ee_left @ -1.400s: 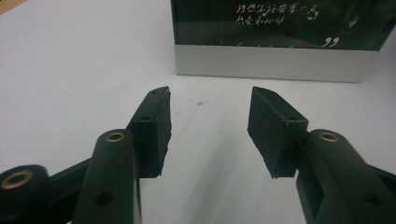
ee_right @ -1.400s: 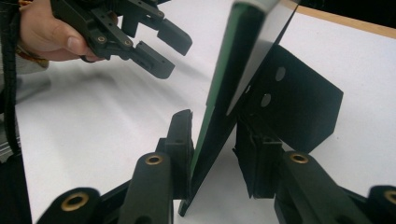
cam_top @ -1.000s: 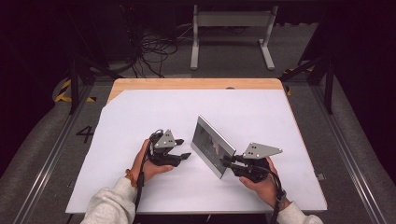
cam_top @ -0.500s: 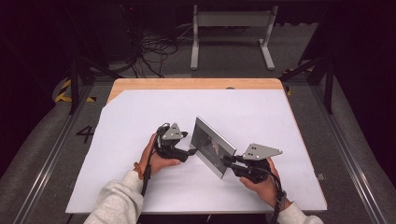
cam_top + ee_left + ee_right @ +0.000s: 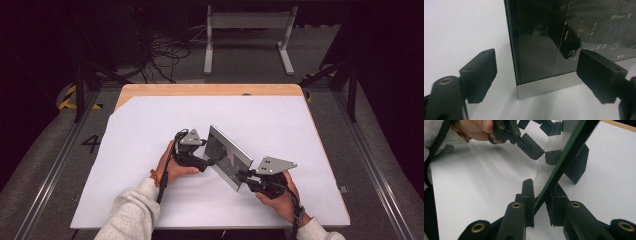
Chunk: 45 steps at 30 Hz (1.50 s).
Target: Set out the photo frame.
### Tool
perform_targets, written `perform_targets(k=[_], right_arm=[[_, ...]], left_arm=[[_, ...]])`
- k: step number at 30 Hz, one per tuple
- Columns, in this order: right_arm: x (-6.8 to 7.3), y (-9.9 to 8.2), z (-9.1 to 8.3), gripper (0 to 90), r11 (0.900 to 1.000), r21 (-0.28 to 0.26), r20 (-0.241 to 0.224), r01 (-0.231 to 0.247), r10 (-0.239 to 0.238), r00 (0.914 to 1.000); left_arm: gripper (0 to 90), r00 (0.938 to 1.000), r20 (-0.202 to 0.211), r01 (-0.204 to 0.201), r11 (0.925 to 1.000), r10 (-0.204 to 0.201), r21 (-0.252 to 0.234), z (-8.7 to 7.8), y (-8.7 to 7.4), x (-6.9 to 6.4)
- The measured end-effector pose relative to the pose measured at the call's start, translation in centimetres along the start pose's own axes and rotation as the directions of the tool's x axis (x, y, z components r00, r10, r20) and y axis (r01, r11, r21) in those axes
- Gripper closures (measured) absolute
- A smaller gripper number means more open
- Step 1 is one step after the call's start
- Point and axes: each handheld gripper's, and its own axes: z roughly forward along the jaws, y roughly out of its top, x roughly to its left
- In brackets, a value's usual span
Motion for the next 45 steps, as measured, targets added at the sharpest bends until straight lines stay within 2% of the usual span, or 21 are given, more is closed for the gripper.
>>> perform_targets(k=[4, 6, 9, 11, 13, 15, 17, 21, 26, 28, 29, 32, 33, 35, 37, 45], right_arm=[[-0.1, 0.0, 0.0, 77.4, 1.0000, -0.001, -0.007, -0.001, 0.001, 1.0000], [-0.1, 0.0, 0.0, 77.6, 1.0000, 0.000, 0.000, 0.000, 0.000, 1.0000], [-0.1, 0.0, 0.0, 78.2, 1.0000, 0.000, 0.005, -0.001, 0.001, 1.0000], [-0.2, 0.0, -0.1, 79.2, 1.0000, 0.000, 0.014, -0.006, 0.006, 0.9999], [-0.2, -0.1, -0.1, 79.4, 1.0000, -0.001, 0.018, -0.007, 0.007, 0.9998], [-0.3, -0.1, 0.0, 79.3, 0.9999, -0.006, 0.032, -0.014, 0.014, 0.9994], [-0.3, -0.1, 0.0, 79.2, 0.9999, -0.006, 0.038, -0.014, 0.014, 0.9992], [-0.3, 0.0, 0.0, 78.4, 0.9999, -0.006, 0.044, -0.016, 0.016, 0.9989], [-0.3, -0.1, 0.0, 73.1, 0.9999, 0.010, 0.077, -0.009, 0.008, 0.9970], [-0.3, -0.2, -0.1, 73.0, 0.9999, 0.012, 0.079, -0.010, 0.009, 0.9969], [-0.4, -0.5, -0.2, 69.8, 0.9997, 0.021, 0.079, -0.009, 0.007, 0.9968], [-0.6, -0.7, -0.4, 68.2, 0.9995, 0.026, 0.076, -0.015, 0.013, 0.9970], [-0.7, -0.8, -0.6, 68.4, 0.9995, 0.029, 0.074, -0.012, 0.010, 0.9972], [-0.7, -0.9, -1.2, 75.6, 0.9997, 0.022, 0.068, -0.012, 0.010, 0.9976], [-0.6, -1.0, -1.5, 80.6, 0.9998, 0.021, 0.067, -0.005, 0.004, 0.9978], [-0.9, -1.1, -1.3, 81.2, 0.9997, 0.008, 0.082, -0.022, 0.021, 0.9964]], left_arm=[[21.1, 0.9978, 0.061, -0.028, 0.9994, 0.027, 0.020, 0.3, 0.2, -0.4], [22.3, 0.9981, 0.050, -0.039, 0.9988, 0.037, 0.030, 0.4, 0.3, -0.7], [24.3, 0.9985, 0.044, -0.033, 0.9988, 0.032, 0.036, 0.2, 0.2, -0.6], [28.2, 0.9985, 0.048, -0.030, 0.9988, 0.028, 0.039, -0.1, 0.1, -0.5], [33.6, 0.9992, 0.033, -0.021, 0.9987, 0.020, 0.047, -0.3, 0.1, -0.5], [34.0, 0.9995, 0.027, -0.016, 0.9985, 0.014, 0.053, -0.4, 0.0, -0.6], [35.1, 0.9996, 0.014, -0.027, 0.9979, 0.026, 0.059, -0.7, -0.1, -0.8], [38.7, 0.9996, 0.012, -0.025, 0.9978, 0.024, 0.062, -1.2, -0.4, -0.9], [42.3, 0.9991, -0.008, -0.041, 0.9956, 0.042, 0.084, -1.9, -0.8, -1.7], [43.4, 0.9990, -0.012, -0.043, 0.9955, 0.044, 0.084, -2.1, -1.0, -1.8], [44.4, 0.9992, -0.011, -0.038, 0.9960, 0.039, 0.081, -2.3, -1.1, -1.8], [50.3, 0.9990, -0.023, -0.035, 0.9967, 0.037, 0.074, -2.5, -1.3, -1.8], [50.3, 0.9988, -0.028, -0.039, 0.9965, 0.041, 0.074, -2.7, -1.4, -1.9], [54.0, 0.9976, -0.042, -0.052, 0.9954, 0.055, 0.080, -2.8, -1.5, -2.1], [57.0, 0.9977, -0.041, -0.050, 0.9956, 0.053, 0.079, -2.9, -1.6, -2.1], [63.3, 0.9966, -0.061, -0.050, 0.9952, 0.055, 0.085, -3.2, -1.8, -2.3]])
